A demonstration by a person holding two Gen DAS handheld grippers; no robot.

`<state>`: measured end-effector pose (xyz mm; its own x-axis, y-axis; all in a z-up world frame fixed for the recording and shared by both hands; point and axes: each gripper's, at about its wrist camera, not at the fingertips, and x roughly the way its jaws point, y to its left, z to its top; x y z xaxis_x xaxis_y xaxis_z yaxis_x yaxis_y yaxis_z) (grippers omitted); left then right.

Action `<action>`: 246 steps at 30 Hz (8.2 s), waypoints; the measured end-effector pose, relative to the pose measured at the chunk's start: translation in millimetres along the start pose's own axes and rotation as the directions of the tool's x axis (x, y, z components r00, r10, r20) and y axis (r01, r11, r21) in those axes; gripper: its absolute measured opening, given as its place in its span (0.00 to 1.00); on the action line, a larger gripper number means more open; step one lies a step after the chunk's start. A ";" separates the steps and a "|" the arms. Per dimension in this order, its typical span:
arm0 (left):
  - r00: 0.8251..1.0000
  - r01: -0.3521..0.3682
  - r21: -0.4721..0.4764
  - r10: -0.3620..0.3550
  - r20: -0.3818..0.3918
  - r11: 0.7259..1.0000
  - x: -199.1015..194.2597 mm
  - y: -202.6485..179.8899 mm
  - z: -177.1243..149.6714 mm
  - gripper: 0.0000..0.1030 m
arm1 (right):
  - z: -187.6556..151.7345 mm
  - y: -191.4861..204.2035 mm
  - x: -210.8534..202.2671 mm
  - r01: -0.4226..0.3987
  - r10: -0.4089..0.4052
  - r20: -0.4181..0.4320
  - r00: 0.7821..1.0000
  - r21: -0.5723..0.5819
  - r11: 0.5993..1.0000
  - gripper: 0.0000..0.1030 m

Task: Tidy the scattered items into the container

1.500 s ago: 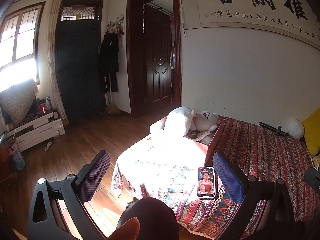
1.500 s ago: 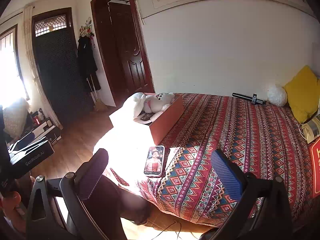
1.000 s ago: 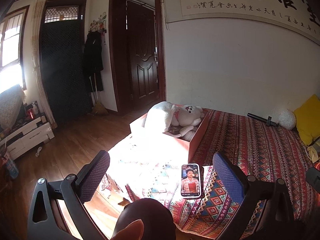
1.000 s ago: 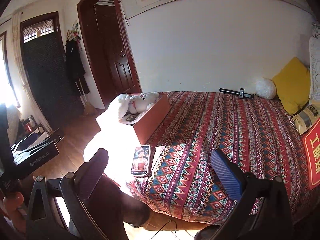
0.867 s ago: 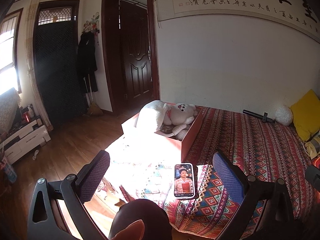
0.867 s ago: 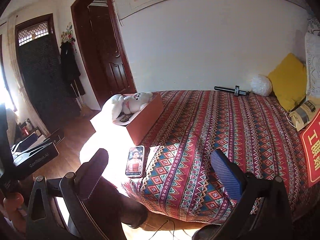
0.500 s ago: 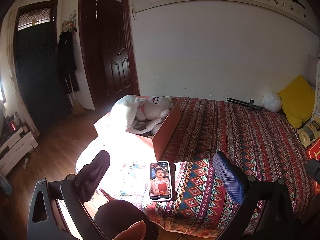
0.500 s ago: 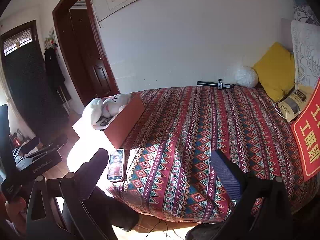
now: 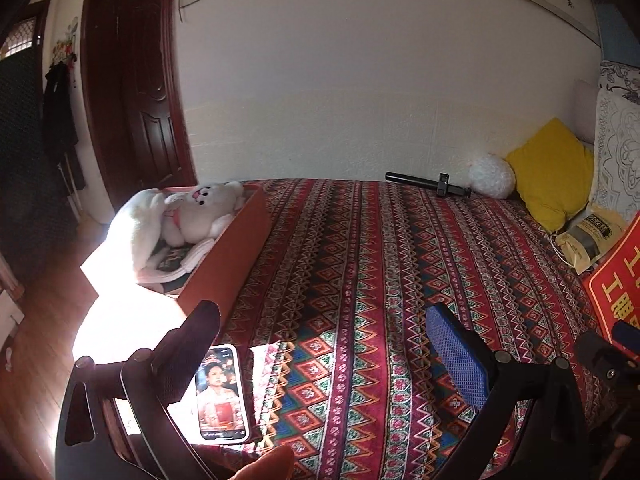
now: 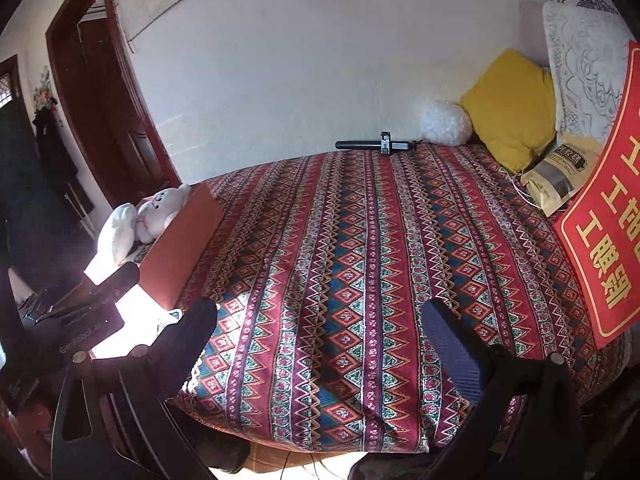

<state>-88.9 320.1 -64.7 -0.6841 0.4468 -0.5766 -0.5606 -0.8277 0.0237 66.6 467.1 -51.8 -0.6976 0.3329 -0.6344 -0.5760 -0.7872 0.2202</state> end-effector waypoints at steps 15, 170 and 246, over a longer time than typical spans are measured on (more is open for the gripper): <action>0.996 0.079 0.088 -0.076 -0.035 0.993 209.1 -73.9 -22.6 1.00 | 0.1 -52.4 197.4 0.223 -0.227 0.025 0.974 0.105 0.969 0.99; 0.955 0.105 0.042 -0.089 -0.283 0.994 286.9 -68.5 -47.5 1.00 | -27.5 -77.9 277.7 0.341 -0.333 -0.163 0.929 0.021 0.940 0.99; 0.954 0.101 0.048 -0.083 -0.287 0.994 285.2 -71.4 -46.0 1.00 | -4.4 -68.1 260.4 0.344 -0.337 -0.166 0.927 0.014 0.939 0.99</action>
<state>-222.5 490.9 -268.4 -0.4724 0.3980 -0.7864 -0.6486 -0.7611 0.0044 -74.0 605.1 -235.3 -0.3816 0.4875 -0.7853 -0.7867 -0.6173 -0.0010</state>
